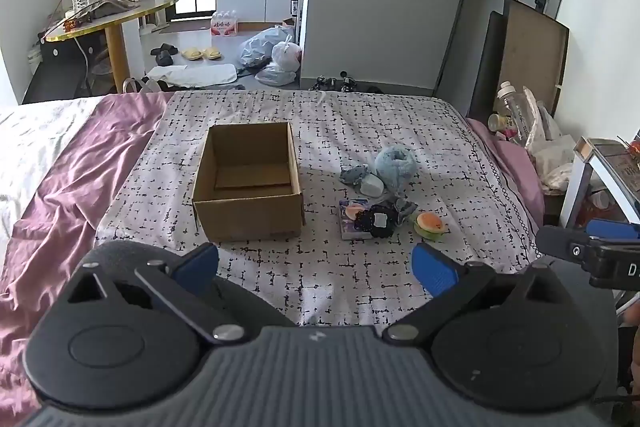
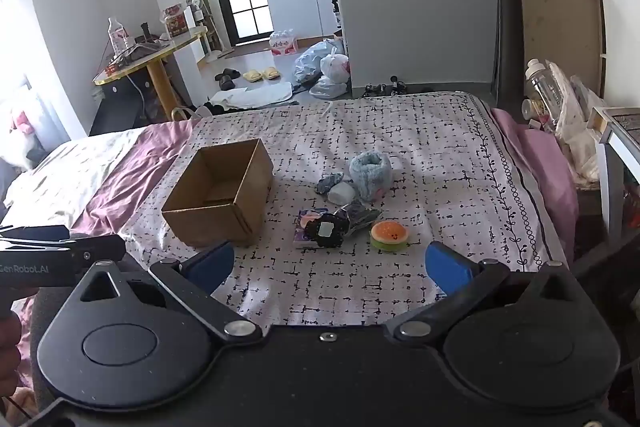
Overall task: Organize soft objects
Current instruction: 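Move both tools toward the soft objects beside the cardboard box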
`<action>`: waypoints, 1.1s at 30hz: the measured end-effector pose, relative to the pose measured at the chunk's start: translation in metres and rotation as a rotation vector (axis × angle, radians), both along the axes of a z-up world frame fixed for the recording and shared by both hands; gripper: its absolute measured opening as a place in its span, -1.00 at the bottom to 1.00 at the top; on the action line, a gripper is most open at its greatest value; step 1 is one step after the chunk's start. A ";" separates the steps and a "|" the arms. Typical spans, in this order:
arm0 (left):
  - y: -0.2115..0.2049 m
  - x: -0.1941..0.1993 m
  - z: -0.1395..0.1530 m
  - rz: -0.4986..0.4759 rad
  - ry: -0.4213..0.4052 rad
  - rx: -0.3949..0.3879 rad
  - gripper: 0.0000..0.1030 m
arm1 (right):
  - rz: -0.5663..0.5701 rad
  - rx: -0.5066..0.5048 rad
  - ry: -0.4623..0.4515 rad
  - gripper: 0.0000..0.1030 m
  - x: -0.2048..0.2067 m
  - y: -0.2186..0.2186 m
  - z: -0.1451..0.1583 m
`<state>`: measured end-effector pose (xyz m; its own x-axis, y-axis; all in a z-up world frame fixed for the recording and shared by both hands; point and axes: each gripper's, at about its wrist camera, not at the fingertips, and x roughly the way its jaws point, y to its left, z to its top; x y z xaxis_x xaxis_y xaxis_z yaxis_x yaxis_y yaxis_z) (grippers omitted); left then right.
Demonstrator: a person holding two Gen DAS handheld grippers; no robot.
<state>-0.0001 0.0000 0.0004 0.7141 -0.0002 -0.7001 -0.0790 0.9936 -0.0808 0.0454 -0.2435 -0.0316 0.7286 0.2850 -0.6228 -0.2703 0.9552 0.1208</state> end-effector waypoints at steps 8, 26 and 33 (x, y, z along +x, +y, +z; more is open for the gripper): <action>0.008 0.000 -0.002 0.000 0.000 0.004 0.99 | 0.000 0.000 -0.007 1.00 -0.003 -0.001 0.001; 0.000 0.001 0.002 0.000 -0.003 0.016 0.99 | -0.002 0.007 -0.010 1.00 -0.002 -0.004 0.004; -0.004 0.000 0.005 -0.015 -0.011 0.034 0.99 | 0.003 0.012 -0.008 1.00 -0.002 -0.003 0.002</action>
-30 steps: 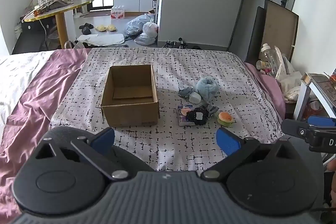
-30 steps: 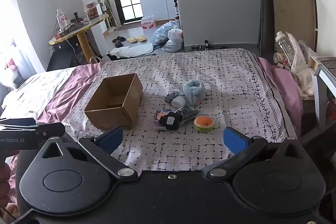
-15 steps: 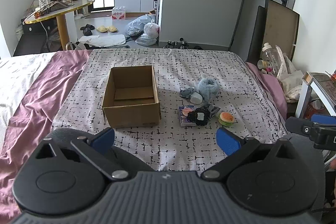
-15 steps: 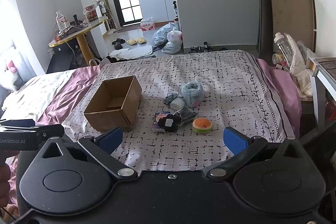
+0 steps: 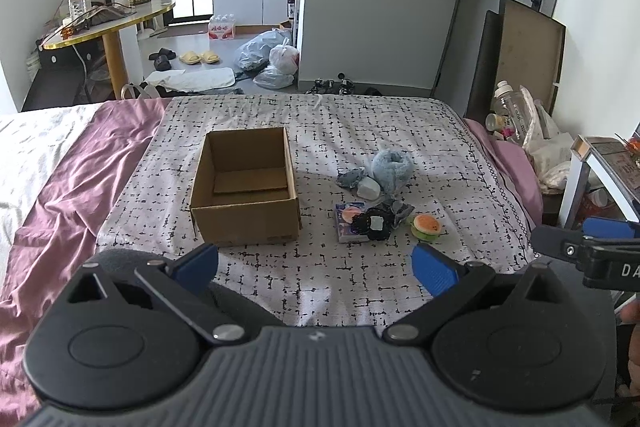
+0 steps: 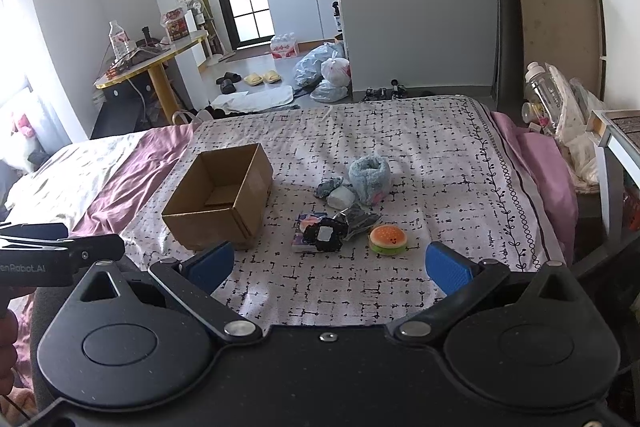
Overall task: Organize soft objects
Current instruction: 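Move both tools toward the soft objects beside the cardboard box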
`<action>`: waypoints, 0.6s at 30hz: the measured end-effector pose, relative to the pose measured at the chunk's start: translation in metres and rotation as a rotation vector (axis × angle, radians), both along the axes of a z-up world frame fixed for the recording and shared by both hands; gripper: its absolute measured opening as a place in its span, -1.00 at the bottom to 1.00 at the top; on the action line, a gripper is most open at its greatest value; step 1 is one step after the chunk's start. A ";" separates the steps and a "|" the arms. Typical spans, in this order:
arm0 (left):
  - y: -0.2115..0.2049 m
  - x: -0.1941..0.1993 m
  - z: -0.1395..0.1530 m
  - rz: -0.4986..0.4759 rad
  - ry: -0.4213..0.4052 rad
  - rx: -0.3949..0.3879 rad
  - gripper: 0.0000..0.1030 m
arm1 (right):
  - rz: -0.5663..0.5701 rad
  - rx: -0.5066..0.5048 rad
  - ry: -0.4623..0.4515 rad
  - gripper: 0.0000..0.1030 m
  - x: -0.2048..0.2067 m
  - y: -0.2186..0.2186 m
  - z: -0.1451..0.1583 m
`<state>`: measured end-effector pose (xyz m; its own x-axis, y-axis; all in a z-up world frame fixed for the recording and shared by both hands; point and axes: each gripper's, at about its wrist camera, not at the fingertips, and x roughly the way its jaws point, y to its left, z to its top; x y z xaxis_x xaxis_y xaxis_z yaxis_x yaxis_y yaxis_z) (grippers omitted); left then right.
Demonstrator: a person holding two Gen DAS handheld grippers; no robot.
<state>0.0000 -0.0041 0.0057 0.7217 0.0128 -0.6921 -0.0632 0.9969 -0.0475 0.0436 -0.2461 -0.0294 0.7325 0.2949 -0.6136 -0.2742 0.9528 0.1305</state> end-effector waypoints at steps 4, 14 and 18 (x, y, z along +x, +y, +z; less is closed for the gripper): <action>0.000 0.003 -0.001 -0.008 0.002 -0.027 0.99 | 0.004 0.009 0.006 1.00 0.003 0.001 -0.002; 0.008 0.015 -0.010 -0.002 -0.030 -0.071 0.99 | 0.013 0.018 0.022 1.00 0.017 0.003 -0.012; 0.011 0.022 -0.013 0.012 -0.035 -0.090 0.99 | 0.032 0.024 0.042 1.00 0.026 0.007 -0.018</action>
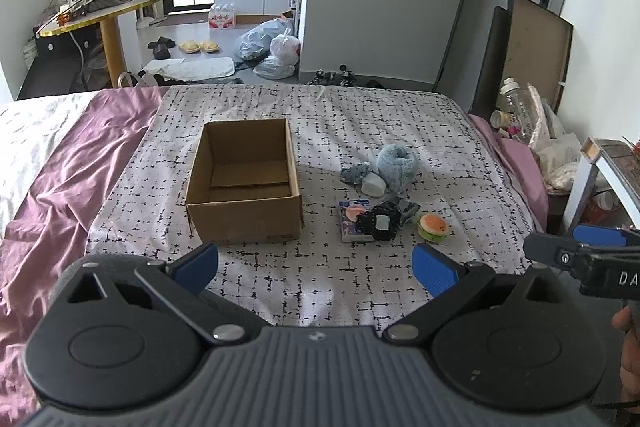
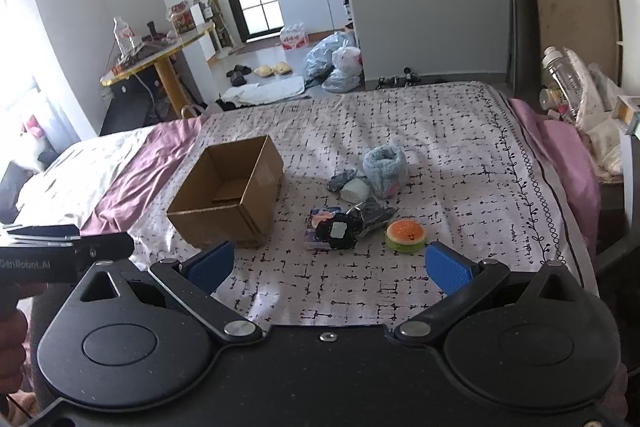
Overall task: Organize soft objects
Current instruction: 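Move both tools toward the soft objects beside the cardboard box, then grasp the plush hamburger with the right tool while the left tool grasps the black plush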
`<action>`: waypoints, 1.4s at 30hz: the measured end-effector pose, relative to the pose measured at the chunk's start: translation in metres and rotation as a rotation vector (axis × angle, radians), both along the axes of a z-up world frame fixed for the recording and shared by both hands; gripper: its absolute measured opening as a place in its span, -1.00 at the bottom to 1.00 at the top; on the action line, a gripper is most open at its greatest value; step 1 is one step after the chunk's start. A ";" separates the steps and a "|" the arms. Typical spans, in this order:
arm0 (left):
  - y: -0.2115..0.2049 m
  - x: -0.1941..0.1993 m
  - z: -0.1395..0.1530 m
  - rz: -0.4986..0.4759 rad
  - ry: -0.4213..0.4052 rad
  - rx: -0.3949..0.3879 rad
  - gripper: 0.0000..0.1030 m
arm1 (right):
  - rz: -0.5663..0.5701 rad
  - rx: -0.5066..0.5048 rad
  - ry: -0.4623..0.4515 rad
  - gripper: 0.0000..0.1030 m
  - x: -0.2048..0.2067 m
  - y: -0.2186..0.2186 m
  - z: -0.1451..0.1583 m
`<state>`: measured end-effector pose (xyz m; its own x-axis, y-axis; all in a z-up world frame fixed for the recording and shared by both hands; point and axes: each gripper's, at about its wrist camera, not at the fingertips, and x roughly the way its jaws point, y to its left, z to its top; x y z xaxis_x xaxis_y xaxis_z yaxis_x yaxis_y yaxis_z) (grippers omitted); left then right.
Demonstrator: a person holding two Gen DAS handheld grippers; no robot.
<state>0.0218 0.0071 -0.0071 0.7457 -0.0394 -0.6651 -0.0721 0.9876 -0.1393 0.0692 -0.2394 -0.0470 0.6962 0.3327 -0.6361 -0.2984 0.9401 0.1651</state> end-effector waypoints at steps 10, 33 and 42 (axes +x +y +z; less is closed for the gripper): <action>0.004 0.028 -0.013 0.021 0.045 0.020 0.99 | -0.029 0.049 0.068 1.00 0.031 -0.013 -0.020; -0.018 0.106 -0.063 0.023 0.148 -0.036 0.93 | -0.035 0.155 0.214 0.99 0.104 -0.042 -0.075; -0.033 0.140 -0.088 0.011 0.193 -0.067 0.82 | -0.047 0.152 0.254 0.90 0.137 -0.049 -0.094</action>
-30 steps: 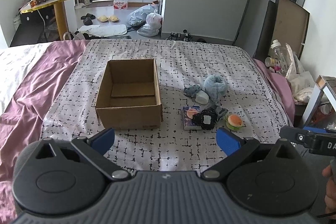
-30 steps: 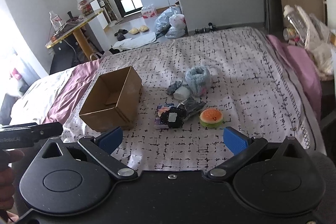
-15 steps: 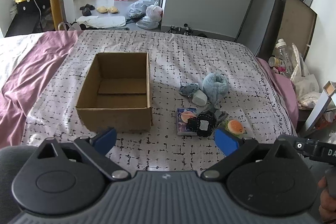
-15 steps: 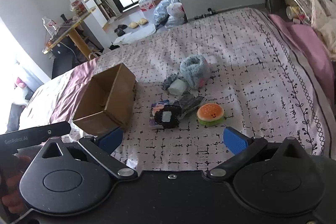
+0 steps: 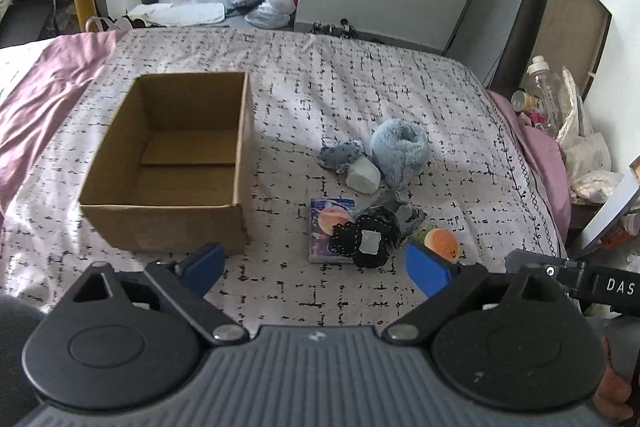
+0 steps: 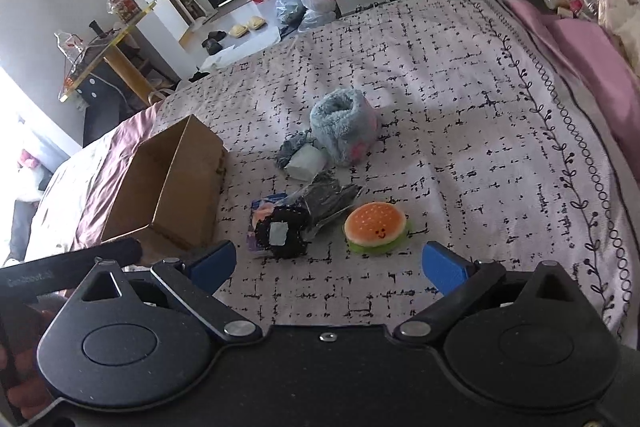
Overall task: Organize soft objects
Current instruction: 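Grasp the plush hamburger with the right tool while the left tool grasps the black plush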
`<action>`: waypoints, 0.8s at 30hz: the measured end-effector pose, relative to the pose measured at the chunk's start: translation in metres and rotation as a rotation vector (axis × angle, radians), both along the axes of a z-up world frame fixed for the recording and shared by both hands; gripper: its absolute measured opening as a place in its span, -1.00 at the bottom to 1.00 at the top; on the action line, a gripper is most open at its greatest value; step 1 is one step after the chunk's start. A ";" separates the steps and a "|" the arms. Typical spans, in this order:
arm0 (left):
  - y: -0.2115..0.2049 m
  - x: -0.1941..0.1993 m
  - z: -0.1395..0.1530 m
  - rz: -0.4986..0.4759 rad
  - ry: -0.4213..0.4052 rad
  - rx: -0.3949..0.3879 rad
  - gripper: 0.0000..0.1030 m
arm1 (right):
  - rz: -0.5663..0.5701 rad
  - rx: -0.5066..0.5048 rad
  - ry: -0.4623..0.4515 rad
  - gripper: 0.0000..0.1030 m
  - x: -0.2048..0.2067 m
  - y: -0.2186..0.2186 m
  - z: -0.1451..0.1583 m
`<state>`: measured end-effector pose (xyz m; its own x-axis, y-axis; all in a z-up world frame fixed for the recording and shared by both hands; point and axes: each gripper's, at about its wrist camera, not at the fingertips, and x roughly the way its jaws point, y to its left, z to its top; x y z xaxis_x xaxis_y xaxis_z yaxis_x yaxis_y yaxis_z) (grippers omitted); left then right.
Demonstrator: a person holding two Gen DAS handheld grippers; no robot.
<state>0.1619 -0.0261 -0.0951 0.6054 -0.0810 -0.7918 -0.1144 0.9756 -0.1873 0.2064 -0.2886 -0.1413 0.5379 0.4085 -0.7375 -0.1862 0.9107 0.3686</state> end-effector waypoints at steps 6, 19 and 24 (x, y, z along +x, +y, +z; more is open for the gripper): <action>-0.009 0.020 -0.017 -0.017 0.038 0.008 0.79 | -0.010 0.036 0.038 0.87 0.017 0.000 -0.018; -0.021 0.059 -0.063 -0.027 0.172 0.023 0.58 | -0.059 0.100 0.134 0.73 0.046 -0.001 -0.064; -0.023 0.071 -0.076 -0.024 0.204 0.035 0.48 | -0.069 0.129 0.160 0.72 0.055 -0.004 -0.078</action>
<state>0.2333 -0.0496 -0.1711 0.4303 -0.0637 -0.9005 -0.1228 0.9841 -0.1283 0.2614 -0.2927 -0.2191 0.4482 0.4710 -0.7598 -0.0551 0.8629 0.5024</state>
